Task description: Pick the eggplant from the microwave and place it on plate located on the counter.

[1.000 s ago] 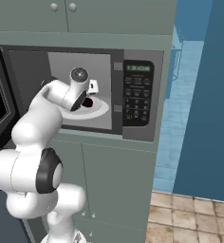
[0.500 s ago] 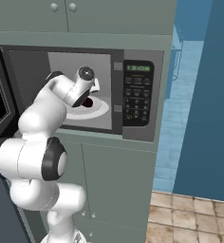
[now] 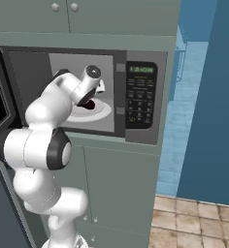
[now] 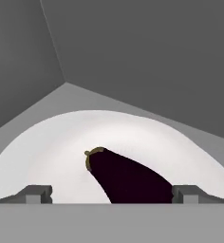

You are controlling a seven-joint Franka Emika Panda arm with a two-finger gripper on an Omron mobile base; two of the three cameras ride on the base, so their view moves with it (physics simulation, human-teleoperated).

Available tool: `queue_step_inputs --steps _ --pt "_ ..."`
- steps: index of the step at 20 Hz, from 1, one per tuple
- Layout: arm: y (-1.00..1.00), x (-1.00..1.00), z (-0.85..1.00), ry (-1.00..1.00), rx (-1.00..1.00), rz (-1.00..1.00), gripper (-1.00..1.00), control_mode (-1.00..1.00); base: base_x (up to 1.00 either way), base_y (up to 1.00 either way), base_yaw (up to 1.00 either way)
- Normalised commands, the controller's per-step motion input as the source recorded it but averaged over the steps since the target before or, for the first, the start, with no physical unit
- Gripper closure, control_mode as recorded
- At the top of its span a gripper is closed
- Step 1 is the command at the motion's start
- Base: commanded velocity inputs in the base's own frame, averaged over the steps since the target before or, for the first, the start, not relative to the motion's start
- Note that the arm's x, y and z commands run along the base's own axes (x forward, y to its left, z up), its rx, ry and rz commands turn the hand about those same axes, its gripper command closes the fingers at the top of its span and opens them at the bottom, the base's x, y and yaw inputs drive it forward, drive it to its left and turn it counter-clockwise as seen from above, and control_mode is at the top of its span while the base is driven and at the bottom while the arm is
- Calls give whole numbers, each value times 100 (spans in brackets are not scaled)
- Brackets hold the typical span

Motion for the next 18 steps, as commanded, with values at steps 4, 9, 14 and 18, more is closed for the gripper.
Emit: queue_step_inputs --steps 4,9,14,18 --pt "0 19 -17 7 -1 0 -100 -100 0 0 0" --pt "0 4 -27 2 -3 2 -100 -100 0 0 0" --pt "0 0 -17 0 0 1 -100 -100 0 0 0" --pt "0 0 -11 0 0 2 -100 -100 0 0 0"
